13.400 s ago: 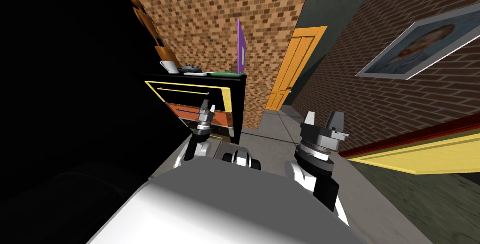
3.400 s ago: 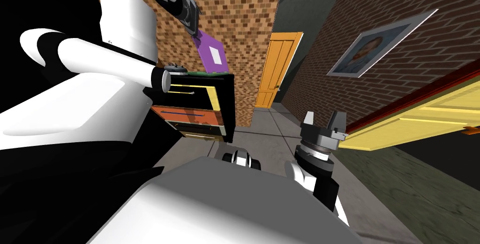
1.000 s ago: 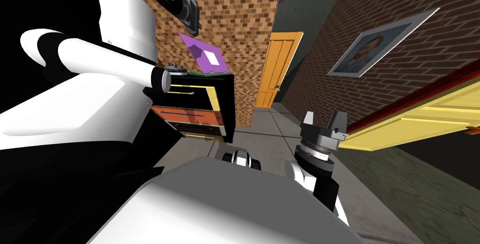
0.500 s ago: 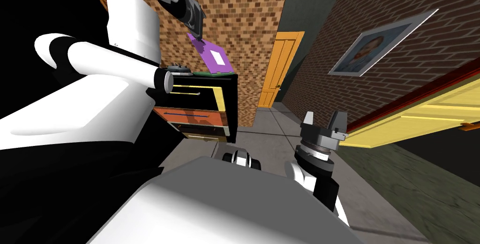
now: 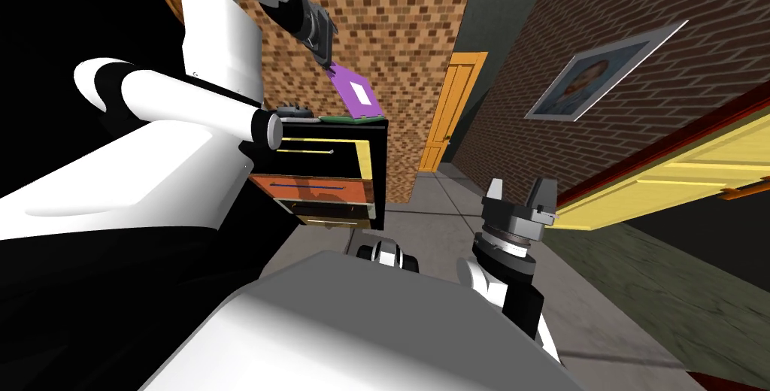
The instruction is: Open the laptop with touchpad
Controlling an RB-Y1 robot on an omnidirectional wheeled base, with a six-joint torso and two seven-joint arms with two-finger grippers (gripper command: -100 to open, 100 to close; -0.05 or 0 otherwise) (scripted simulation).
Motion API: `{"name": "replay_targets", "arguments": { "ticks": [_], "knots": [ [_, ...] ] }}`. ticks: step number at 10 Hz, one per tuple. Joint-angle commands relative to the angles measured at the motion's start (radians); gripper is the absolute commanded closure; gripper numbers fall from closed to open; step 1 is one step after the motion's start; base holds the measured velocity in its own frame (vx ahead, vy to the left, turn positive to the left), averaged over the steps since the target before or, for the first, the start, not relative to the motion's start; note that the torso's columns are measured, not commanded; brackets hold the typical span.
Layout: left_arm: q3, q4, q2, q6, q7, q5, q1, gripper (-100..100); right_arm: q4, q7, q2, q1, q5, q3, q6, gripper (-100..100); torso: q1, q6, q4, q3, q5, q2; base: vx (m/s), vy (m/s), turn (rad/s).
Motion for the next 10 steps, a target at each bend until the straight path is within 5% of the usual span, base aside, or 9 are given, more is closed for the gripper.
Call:
{"name": "replay_targets", "arguments": {
  "ticks": [1,3,4,10],
  "knots": [
    [0.015,0.004,-0.010,0.003,0.003,0.025,0.012,-100,0.000,0.000,0.000,0.000,0.000,0.000,0.000,0,0.003,-0.001,-0.001,0.001,0.002,0.001,-0.056,0.149,-0.046],
    [0.018,-0.002,-0.015,-0.001,0.004,0.031,0.011,-100,0.000,0.000,0.000,0.000,0.000,0.000,0.000,0,0.007,-0.003,0.000,0.002,0.004,0.002,-0.029,0.106,-0.036],
    [-0.010,-0.016,-0.041,0.024,0.053,-0.004,-0.009,-100,0.000,0.000,0.000,0.000,0.000,0.000,0.000,0,0.002,-0.002,0.000,0.001,0.002,0.001,0.016,0.072,-0.148],
    [-0.094,-0.055,-0.112,0.095,0.198,-0.113,-0.066,-100,0.000,0.000,0.000,0.000,0.000,0.000,0.000,0,-0.007,0.003,0.001,0.001,-0.004,0.001,0.015,0.136,-0.111]
  ]
}}
